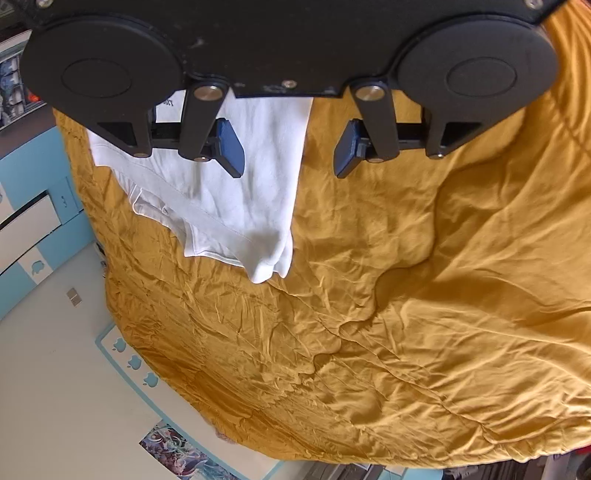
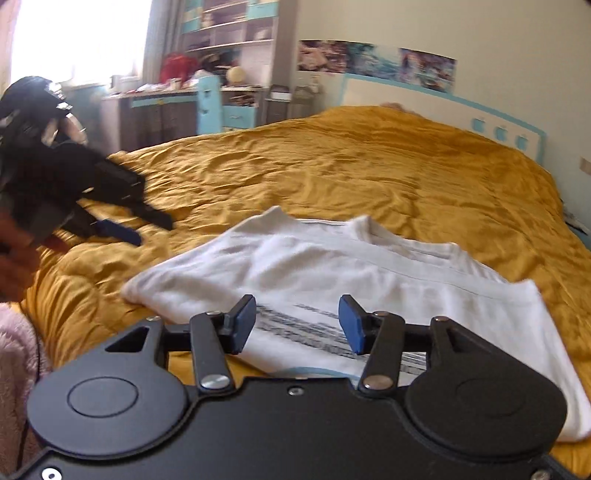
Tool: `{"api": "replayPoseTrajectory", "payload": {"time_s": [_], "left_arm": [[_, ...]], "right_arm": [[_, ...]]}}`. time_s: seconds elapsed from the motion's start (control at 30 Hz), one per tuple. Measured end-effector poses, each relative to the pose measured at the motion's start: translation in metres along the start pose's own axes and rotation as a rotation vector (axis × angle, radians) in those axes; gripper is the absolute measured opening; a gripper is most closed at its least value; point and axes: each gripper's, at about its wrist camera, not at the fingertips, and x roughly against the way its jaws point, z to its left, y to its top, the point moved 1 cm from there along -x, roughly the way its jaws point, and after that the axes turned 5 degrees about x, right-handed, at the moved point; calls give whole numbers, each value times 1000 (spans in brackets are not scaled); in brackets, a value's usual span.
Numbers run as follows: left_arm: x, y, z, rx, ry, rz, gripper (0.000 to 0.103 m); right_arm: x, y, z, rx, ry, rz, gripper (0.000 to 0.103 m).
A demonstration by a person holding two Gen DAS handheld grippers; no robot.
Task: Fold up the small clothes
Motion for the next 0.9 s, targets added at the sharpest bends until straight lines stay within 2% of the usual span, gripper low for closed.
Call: {"api": "replayPoseTrajectory", "payload": {"time_s": [0.1, 0.23, 0.33, 0.63, 0.9], "left_arm": [[-32, 17, 4, 21, -35, 68, 57], [-70, 31, 9, 47, -48, 130, 57], [-95, 45, 13, 74, -85, 172, 57], [-159, 86, 10, 137, -176, 263, 57], [-186, 100, 9, 191, -227, 276, 58]], "right_arm": [[-18, 2, 40, 157, 28, 41, 50], [-36, 0, 75, 347, -28, 61, 50], [-46, 2, 91, 429, -62, 50, 51], [-68, 18, 110, 504, -117, 18, 53], [-70, 14, 118, 542, -146, -16, 53]]}}
